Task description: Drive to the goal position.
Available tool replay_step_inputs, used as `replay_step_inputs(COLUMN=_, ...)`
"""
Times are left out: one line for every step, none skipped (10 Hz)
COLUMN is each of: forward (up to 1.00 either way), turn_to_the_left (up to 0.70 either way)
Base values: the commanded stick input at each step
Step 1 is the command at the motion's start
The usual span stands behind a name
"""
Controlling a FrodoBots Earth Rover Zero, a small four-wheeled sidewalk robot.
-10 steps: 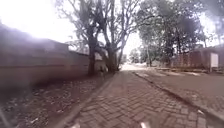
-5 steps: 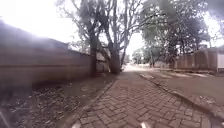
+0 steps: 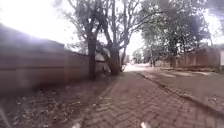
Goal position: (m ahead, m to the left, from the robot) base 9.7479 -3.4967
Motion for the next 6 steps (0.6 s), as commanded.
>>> replay_step_inputs(forward=0.7, turn_to_the_left=-0.35)
replay_step_inputs(forward=0.7, turn_to_the_left=-0.35)
replay_step_inputs(forward=0.7, turn_to_the_left=-0.35)
replay_step_inputs(forward=0.7, turn_to_the_left=-0.35)
replay_step_inputs(forward=0.7, turn_to_the_left=-0.35)
replay_step_inputs(forward=0.7, turn_to_the_left=-0.35)
